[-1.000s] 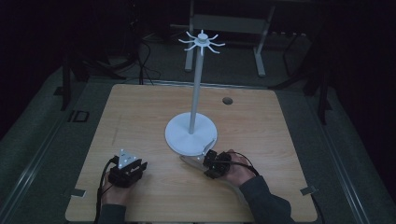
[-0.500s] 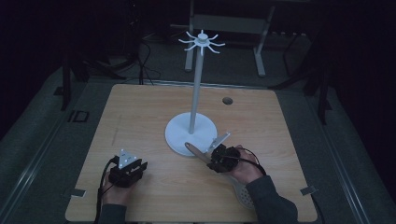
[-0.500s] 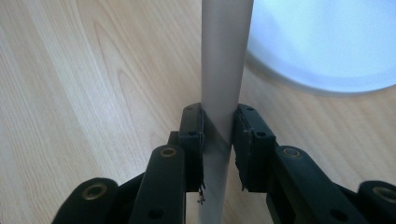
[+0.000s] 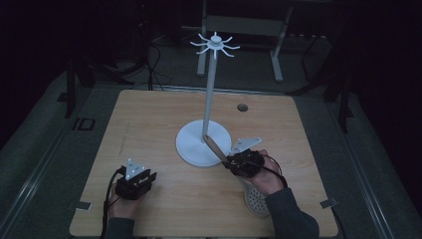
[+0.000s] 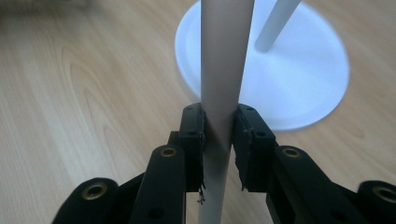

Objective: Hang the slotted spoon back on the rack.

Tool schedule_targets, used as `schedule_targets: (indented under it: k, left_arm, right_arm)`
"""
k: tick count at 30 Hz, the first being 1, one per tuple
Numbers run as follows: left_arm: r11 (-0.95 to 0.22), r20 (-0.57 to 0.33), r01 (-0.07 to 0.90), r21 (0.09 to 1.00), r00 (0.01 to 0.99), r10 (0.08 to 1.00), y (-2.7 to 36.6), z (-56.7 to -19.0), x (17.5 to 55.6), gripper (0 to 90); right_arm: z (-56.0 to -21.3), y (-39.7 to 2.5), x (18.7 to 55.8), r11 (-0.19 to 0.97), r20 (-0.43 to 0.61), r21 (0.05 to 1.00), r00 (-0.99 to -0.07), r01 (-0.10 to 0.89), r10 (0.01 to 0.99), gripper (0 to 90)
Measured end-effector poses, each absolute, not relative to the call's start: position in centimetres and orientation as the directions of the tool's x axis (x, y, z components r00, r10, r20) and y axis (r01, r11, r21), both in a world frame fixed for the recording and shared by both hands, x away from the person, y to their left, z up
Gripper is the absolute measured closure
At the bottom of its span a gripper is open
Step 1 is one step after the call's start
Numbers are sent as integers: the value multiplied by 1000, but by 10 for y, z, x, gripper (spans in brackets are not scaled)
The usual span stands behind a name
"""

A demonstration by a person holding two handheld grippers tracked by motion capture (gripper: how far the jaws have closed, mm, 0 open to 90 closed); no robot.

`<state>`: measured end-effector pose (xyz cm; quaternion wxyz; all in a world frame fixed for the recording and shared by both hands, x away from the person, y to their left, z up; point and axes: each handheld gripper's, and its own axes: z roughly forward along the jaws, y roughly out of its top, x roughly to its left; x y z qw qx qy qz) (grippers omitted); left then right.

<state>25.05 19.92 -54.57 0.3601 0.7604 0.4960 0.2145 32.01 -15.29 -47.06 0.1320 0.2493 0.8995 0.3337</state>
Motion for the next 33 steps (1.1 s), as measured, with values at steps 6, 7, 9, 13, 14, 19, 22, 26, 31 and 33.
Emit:
schedule_targets:
  k: [6,7,9,13,14,19,22,26,31,33]
  left_arm:
    - [-247,-32,600,761,416,909,199,-545,251,702]
    - [-249,-31,599,761,416,909,200,-545,251,703]
    - [-246,-32,598,762,415,909,200,-545,251,702]
    - [-241,-34,597,765,411,911,200,-545,251,701]
    - [-240,-34,597,765,410,911,200,-545,250,700]
    - [-236,-37,597,766,408,912,201,-544,250,699]
    - [-235,-38,597,767,408,912,202,-544,250,698]
    - [-232,-39,597,768,405,913,202,-544,250,698]
    - [-232,-39,598,767,404,914,202,-544,251,698]
    - [-233,-39,599,766,405,914,202,-544,251,698]
  right_arm:
    - [-462,-156,320,604,-83,719,-821,344,565,742]
    - [-460,-156,320,599,-84,725,-819,340,567,742]
    - [-457,-157,319,588,-97,743,-818,320,567,742]
    - [-451,-156,318,570,-117,772,-818,282,563,742]
    - [-450,-156,318,565,-120,777,-817,277,565,742]
    - [-444,-155,318,542,-128,799,-808,259,575,742]
    - [-441,-155,319,525,-129,814,-804,249,581,742]
    - [-436,-156,321,503,-120,829,-801,244,587,743]
    - [-430,-157,323,480,-120,846,-793,233,597,743]
    - [-427,-157,324,470,-119,853,-790,230,602,743]
